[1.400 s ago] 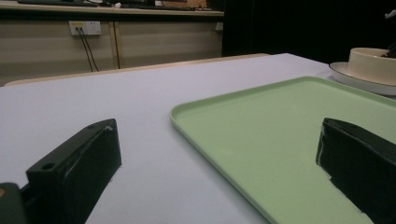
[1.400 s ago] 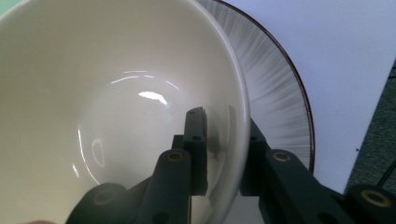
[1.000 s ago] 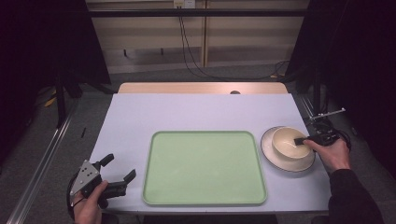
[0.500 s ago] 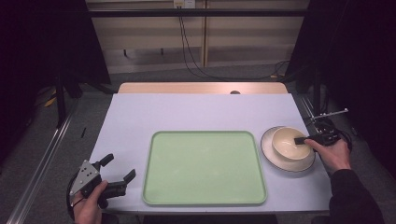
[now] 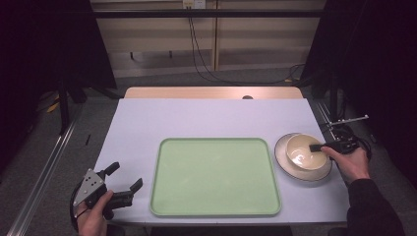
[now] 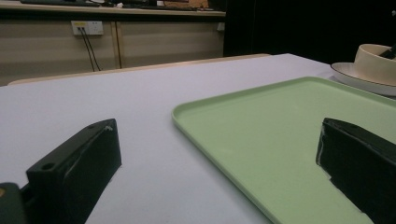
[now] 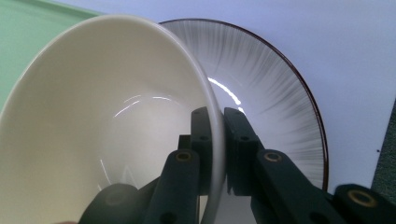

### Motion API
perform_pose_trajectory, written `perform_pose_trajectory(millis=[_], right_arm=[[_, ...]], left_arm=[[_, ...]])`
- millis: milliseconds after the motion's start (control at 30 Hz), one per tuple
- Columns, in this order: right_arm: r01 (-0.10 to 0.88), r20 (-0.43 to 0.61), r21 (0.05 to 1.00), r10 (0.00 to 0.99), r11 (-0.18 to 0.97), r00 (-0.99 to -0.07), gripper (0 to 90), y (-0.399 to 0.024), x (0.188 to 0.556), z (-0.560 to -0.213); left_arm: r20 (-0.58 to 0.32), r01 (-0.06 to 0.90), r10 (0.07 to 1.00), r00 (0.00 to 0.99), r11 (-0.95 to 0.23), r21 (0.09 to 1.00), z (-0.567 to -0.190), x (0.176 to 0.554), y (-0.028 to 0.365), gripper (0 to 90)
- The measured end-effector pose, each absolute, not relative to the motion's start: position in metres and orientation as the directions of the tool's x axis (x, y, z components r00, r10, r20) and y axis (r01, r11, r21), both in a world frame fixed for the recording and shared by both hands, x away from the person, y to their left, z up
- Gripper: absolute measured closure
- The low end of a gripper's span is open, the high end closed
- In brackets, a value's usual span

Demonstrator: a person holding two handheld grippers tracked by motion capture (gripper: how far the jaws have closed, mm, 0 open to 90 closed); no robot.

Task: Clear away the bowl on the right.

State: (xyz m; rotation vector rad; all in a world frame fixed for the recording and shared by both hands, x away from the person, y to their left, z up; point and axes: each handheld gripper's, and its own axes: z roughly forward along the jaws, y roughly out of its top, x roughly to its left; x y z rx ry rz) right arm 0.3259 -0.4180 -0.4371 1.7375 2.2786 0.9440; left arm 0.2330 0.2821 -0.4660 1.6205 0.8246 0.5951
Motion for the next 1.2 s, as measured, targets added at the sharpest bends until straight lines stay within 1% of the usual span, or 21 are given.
perform_pose_trajectory(millis=[333, 733, 1000, 1200], right_arm=[[0.822, 0.284, 0.556, 0.902, 0.121, -0.325, 83.8, -0.418, 0.323, -0.434], [0.793, 0.310, 0.601, 0.886, 0.099, -0.346, 83.7, -0.417, 0.319, -0.425], [0.784, 0.324, 0.614, 0.877, 0.090, -0.354, 83.7, -0.416, 0.317, -0.421], [0.764, 0.333, 0.639, 0.863, 0.091, -0.381, 83.6, -0.415, 0.316, -0.414]], left_arm=[[-0.054, 0.198, 0.779, 0.624, -0.091, 0.976, -0.466, 0.233, 0.282, 0.0], [-0.058, 0.199, 0.777, 0.627, -0.089, 0.976, -0.466, 0.233, 0.282, 0.0], [-0.055, 0.198, 0.779, 0.624, -0.089, 0.976, -0.466, 0.233, 0.282, 0.0], [-0.058, 0.198, 0.777, 0.627, -0.087, 0.976, -0.466, 0.233, 0.282, 0.0]])
